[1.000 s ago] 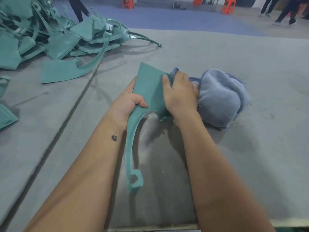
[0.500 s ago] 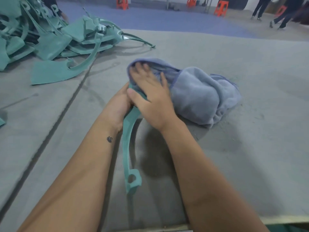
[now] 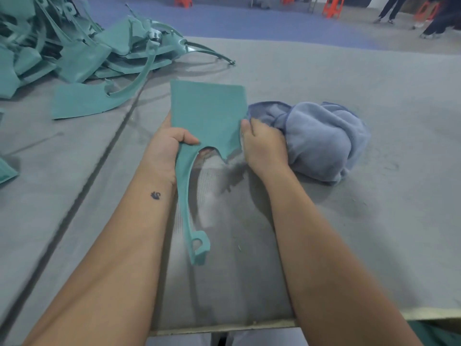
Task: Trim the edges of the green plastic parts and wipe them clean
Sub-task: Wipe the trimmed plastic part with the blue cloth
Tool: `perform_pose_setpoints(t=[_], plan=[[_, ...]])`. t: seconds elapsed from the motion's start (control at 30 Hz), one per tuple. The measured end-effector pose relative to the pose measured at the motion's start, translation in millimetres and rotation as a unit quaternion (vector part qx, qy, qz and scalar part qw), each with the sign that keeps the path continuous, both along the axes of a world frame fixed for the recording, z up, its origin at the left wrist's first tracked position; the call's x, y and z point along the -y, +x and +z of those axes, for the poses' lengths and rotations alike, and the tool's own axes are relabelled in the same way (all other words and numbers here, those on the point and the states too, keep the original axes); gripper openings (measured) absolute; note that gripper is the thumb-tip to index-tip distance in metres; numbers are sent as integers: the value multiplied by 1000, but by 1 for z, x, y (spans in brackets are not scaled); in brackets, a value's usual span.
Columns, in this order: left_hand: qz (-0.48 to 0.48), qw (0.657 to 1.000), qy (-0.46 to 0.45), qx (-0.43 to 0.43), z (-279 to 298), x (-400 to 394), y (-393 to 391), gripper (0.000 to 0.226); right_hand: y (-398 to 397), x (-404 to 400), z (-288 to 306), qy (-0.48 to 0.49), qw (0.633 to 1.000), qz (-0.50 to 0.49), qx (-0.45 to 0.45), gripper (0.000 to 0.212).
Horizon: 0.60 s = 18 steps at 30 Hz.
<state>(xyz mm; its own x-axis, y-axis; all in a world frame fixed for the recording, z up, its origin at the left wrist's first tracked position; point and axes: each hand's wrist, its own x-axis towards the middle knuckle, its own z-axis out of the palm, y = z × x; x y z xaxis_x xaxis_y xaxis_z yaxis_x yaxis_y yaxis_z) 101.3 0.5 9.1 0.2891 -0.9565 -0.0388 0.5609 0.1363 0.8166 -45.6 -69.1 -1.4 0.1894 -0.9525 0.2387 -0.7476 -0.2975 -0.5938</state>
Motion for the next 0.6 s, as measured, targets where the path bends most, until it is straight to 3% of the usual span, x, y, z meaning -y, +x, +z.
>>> perform_pose_setpoints(t=[0.1, 0.2, 0.27, 0.37, 0.43, 0.5, 0.6], plan=[[29, 999, 0, -27, 1, -2, 6, 66, 2, -6, 5, -75, 987, -36, 138, 33], [50, 998, 7, -48, 3, -2, 5, 63, -5, -12, 21, -98, 919, -14, 382, 35], [88, 996, 14, -13, 6, 0, 2, 49, -9, -13, 33, -8, 864, 73, 498, 22], [132, 991, -7, 18, 7, 3, -8, 31, -6, -14, 44, 204, 810, 163, 525, 25], [132, 990, -34, 18, 7, 4, -14, 26, -1, -18, 39, 231, 848, 190, 437, 31], [122, 991, -48, 23, 7, 5, -19, 24, 3, -20, 29, 167, 902, 173, 359, 32], [109, 992, -66, 0, 7, 6, -23, 21, 7, -18, 22, 59, 946, 88, 305, 23]])
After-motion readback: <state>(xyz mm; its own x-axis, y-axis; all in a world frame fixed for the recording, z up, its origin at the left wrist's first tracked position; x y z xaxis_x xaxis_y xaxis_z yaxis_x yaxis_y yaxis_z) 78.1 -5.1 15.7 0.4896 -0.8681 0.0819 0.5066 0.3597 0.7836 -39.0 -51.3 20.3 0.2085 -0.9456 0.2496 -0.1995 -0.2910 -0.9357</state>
